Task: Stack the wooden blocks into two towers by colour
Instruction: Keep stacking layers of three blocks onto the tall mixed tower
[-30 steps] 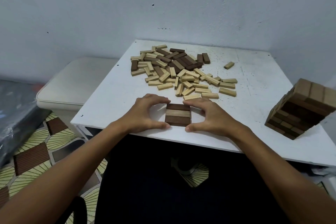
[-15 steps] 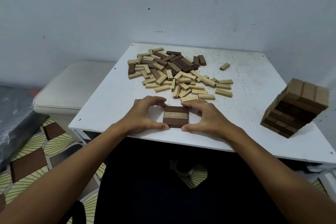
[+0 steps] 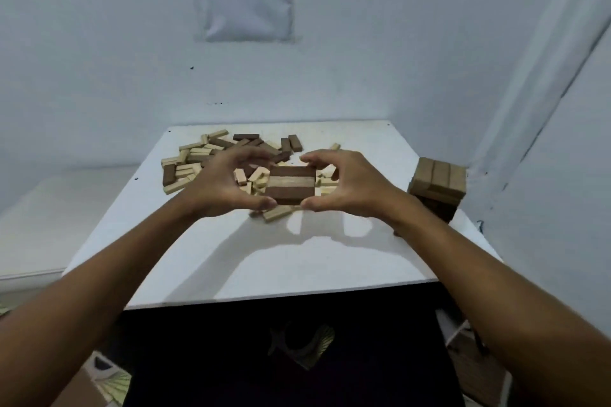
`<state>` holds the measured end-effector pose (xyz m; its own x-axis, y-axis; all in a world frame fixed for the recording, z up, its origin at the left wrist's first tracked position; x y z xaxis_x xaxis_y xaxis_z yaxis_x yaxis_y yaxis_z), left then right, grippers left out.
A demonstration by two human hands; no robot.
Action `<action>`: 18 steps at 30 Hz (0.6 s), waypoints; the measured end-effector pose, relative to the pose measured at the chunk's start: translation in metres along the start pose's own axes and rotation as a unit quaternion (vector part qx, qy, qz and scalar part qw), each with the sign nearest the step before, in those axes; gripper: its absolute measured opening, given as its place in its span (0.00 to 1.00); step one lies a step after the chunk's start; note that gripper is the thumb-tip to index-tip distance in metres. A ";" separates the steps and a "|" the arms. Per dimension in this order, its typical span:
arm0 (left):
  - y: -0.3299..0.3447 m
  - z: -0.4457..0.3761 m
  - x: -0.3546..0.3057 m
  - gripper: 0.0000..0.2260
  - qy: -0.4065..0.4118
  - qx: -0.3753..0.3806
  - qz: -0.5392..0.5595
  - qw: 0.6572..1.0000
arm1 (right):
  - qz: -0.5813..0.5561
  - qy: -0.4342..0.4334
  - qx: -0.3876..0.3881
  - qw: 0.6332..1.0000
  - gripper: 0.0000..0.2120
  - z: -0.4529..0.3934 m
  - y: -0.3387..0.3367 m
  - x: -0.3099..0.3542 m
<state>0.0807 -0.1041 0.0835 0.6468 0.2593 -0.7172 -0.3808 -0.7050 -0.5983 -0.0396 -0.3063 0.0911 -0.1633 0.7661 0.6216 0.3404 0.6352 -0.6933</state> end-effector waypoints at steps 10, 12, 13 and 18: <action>0.057 -0.090 -0.077 0.39 0.097 0.060 0.057 0.992 | 0.046 0.061 -0.093 0.993 0.31 0.017 -0.111 -0.030; 0.078 -0.100 -0.088 0.39 0.104 0.082 0.067 0.989 | 0.052 0.080 -0.102 0.990 0.31 0.030 -0.127 -0.041; 0.087 -0.104 -0.092 0.39 0.106 0.091 0.070 0.988 | 0.053 0.088 -0.104 0.989 0.31 0.036 -0.133 -0.046; 0.129 -0.116 -0.105 0.39 0.105 0.133 0.085 0.982 | 0.057 0.126 -0.120 0.983 0.32 0.064 -0.152 -0.070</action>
<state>0.0404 -0.2991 0.1231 0.6713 -0.0090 -0.7412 -0.6353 -0.5221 -0.5691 -0.1396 -0.4498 0.1299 0.1133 0.7629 0.6366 0.5567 0.4819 -0.6766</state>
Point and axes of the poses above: each hand's wrist, its own z-axis away from the middle knuckle, its own y-axis out of the palm, x = y × z, the point moved 1 cm from there along -z, towards the middle knuckle, and after that the axes turned 6 degrees about -x, right-handed, at the moved point
